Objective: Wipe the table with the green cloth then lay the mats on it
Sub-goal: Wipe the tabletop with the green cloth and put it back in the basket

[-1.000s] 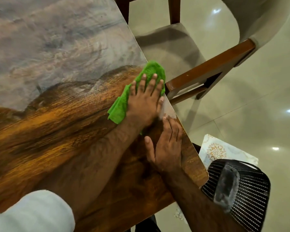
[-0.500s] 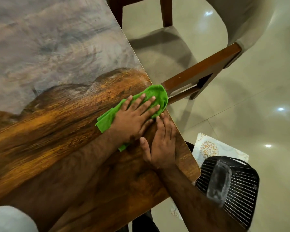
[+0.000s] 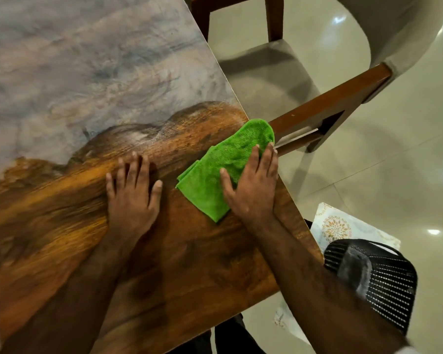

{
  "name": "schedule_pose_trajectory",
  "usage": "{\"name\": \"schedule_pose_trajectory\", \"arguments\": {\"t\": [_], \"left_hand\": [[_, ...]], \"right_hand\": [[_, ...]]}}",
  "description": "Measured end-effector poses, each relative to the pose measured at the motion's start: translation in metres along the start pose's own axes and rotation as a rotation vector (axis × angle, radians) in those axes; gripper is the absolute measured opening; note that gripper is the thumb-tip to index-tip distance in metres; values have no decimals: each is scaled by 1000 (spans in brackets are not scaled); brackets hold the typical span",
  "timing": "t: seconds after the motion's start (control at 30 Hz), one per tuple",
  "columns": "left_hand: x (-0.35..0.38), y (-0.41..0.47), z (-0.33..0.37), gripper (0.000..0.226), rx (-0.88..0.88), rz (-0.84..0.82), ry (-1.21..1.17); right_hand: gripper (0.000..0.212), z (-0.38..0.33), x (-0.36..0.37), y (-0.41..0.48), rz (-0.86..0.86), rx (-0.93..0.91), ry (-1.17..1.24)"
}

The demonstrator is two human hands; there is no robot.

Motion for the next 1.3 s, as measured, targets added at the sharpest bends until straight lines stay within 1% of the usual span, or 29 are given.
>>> {"name": "schedule_pose_trajectory", "arguments": {"t": [0.07, 0.13, 0.2, 0.27, 0.33, 0.4, 0.5, 0.57, 0.67, 0.87, 0.93, 1.0, 1.13, 1.3], "left_hand": [[2, -4, -12, 73, 4, -24, 50], [5, -4, -11, 72, 10, -19, 66], [8, -3, -11, 71, 8, -10, 78], [9, -4, -13, 70, 5, 1, 75], [9, -4, -13, 70, 9, 15, 73], [9, -2, -13, 71, 15, 14, 68], [9, -4, -13, 71, 15, 6, 72], [8, -4, -14, 72, 19, 7, 79], [8, -3, -14, 72, 27, 6, 87], [12, -3, -15, 72, 36, 41, 100], [13, -2, -16, 72, 32, 44, 100], [12, -3, -16, 71, 26, 47, 99], [11, -4, -14, 70, 27, 53, 98], [9, -5, -13, 69, 35, 47, 94]], "right_hand": [[113, -25, 11, 18, -50, 43, -29], [117, -46, 22, 28, -63, 52, -79], [111, -59, 31, 28, -80, -11, -149], [104, -58, 29, 16, -97, -120, -189], [103, -39, 21, -6, -143, -208, -207], [105, -5, 6, -35, -189, -246, -218], [108, 49, -17, -76, -228, -210, -264], [106, 63, -23, -80, -236, -208, -287], [105, 46, -15, -44, -240, -252, -282], [107, -51, 17, 97, -234, -369, -252], [109, -75, 23, 124, -241, -394, -264], [109, -82, 25, 129, -235, -413, -272], [105, -54, 13, 85, -238, -463, -280], [103, 23, -17, -29, -297, -471, -291]]}}
Point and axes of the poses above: each hand's wrist, its own y-axis towards the middle knuckle, its own x-axis out of the palm, z = x × y, the point moved 2 cm from there along y, towards the middle knuckle, and after that the axes turned 1 degree about x, right-handed, at the moved point
